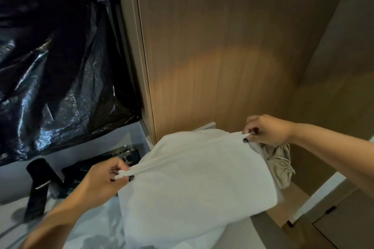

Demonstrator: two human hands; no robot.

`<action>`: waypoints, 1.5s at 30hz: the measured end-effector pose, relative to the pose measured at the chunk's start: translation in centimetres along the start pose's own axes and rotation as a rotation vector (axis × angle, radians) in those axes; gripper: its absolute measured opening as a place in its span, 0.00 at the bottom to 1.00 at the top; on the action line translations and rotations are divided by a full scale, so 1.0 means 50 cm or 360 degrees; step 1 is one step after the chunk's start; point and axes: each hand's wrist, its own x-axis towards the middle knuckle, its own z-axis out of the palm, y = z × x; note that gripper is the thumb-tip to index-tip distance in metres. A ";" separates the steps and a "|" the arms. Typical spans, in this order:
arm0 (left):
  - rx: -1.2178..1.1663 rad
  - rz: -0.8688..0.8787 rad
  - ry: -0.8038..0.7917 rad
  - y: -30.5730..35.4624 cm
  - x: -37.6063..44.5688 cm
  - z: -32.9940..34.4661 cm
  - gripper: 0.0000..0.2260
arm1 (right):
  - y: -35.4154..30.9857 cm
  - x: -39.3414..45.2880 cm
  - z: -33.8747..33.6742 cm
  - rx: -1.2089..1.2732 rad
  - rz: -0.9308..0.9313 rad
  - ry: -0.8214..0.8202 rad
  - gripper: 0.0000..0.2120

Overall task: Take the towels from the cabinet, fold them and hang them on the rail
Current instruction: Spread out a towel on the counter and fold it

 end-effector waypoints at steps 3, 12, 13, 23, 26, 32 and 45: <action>-0.0147 -0.0023 0.0047 0.037 -0.016 -0.016 0.07 | -0.007 -0.063 -0.030 0.0079 -0.0008 0.0162 0.11; -0.0814 -0.0026 0.0220 0.159 -0.137 0.008 0.07 | -0.051 -0.251 -0.025 0.0520 -0.0039 0.0877 0.08; -0.0890 -0.0042 0.0234 0.165 -0.156 0.015 0.09 | -0.058 -0.268 -0.017 0.0555 -0.0058 0.0926 0.09; -0.0812 -0.0240 0.0488 0.153 -0.366 0.103 0.05 | -0.104 -0.378 0.095 0.0914 -0.0055 0.0813 0.07; -0.0741 -0.0342 0.0553 0.133 -0.417 0.121 0.04 | -0.106 -0.376 0.147 0.0953 0.0003 0.0715 0.06; -0.0552 -0.0707 0.0621 0.011 -0.448 0.168 0.06 | -0.124 -0.312 0.301 0.0992 0.0215 0.0533 0.07; 0.0437 -0.0886 0.0559 -0.142 -0.332 0.304 0.14 | -0.130 -0.138 0.531 0.0677 0.0572 0.0649 0.05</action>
